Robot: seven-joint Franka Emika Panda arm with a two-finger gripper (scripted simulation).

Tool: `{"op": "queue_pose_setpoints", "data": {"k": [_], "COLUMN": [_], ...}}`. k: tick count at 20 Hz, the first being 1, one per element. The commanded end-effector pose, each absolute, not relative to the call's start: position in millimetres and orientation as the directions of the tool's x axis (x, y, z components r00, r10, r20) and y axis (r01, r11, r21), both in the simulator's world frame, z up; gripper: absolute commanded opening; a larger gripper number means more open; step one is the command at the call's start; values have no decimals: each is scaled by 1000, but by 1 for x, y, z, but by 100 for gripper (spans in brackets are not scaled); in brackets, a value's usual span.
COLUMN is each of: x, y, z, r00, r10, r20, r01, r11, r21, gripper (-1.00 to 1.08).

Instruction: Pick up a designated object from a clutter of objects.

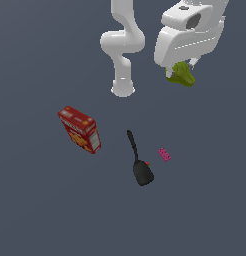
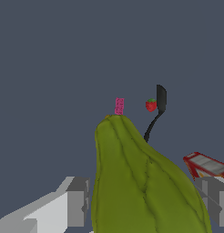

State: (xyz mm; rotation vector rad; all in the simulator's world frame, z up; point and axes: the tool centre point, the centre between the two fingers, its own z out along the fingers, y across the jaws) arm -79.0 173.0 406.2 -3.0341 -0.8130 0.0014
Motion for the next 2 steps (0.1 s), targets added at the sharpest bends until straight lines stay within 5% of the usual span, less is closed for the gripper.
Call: {"op": "queue_pose_setpoints", "data": {"k": [1, 2], "x": [-80, -80], "y": [173, 173], "z": [411, 411], "r00": [866, 866], "r10": [500, 500], "r20": [0, 0], "r01": [500, 500], "r11": [-866, -866], "r21": [-1, -1], "gripper": [-100, -100]}}
